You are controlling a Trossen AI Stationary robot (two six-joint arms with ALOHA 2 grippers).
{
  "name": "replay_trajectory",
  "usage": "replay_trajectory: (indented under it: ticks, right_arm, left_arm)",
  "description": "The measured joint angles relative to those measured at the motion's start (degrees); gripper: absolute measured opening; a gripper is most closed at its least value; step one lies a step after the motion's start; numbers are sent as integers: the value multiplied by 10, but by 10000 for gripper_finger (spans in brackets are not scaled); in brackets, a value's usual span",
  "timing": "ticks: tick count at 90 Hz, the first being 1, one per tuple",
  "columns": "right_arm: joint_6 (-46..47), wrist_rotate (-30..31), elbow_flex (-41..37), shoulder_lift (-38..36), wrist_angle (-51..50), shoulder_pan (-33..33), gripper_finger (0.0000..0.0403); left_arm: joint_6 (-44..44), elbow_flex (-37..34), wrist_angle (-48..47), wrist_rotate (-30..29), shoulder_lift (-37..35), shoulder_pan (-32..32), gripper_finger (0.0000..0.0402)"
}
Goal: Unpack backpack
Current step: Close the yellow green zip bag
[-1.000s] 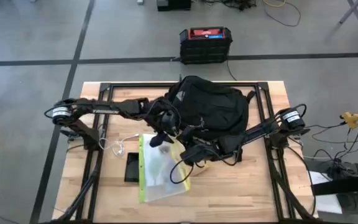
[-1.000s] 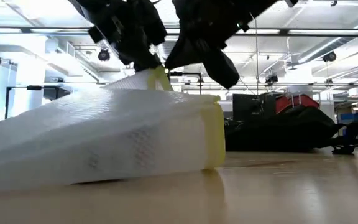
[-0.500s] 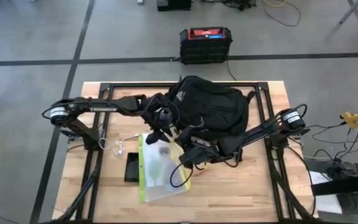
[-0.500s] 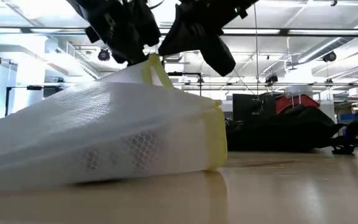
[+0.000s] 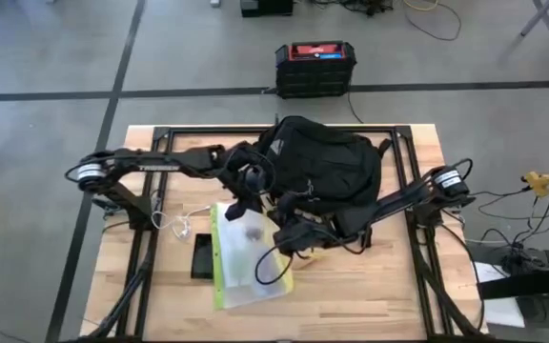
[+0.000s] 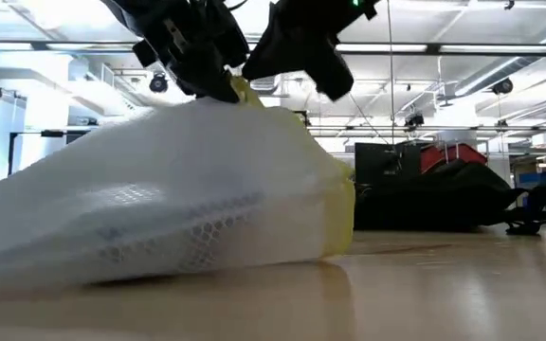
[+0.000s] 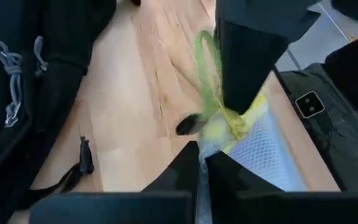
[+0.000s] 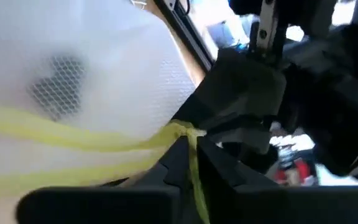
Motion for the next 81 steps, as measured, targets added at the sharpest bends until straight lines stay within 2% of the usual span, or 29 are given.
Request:
replay_trajectory:
  ticks: [20, 29, 37, 48, 81]
  right_arm:
    - [129, -49, 91, -1, -175, -13, 120]
    - [134, -80, 114, -1, -210, -18, 148]
    - [114, -89, 116, -1, -214, -21, 157]
    - [108, -94, 114, -1, -216, -24, 144]
    - [114, -138, 113, 8, -201, -28, 47]
  left_arm:
    - [-11, 0, -2, 27, -21, -8, 0]
    - [-11, 0, -2, 28, -29, -17, 0]
    - [-11, 0, -3, 28, -37, -26, 0]
    - [-11, 0, -2, 28, -47, -34, 0]
    - [-15, 0, 1, 23, -51, -38, 0]
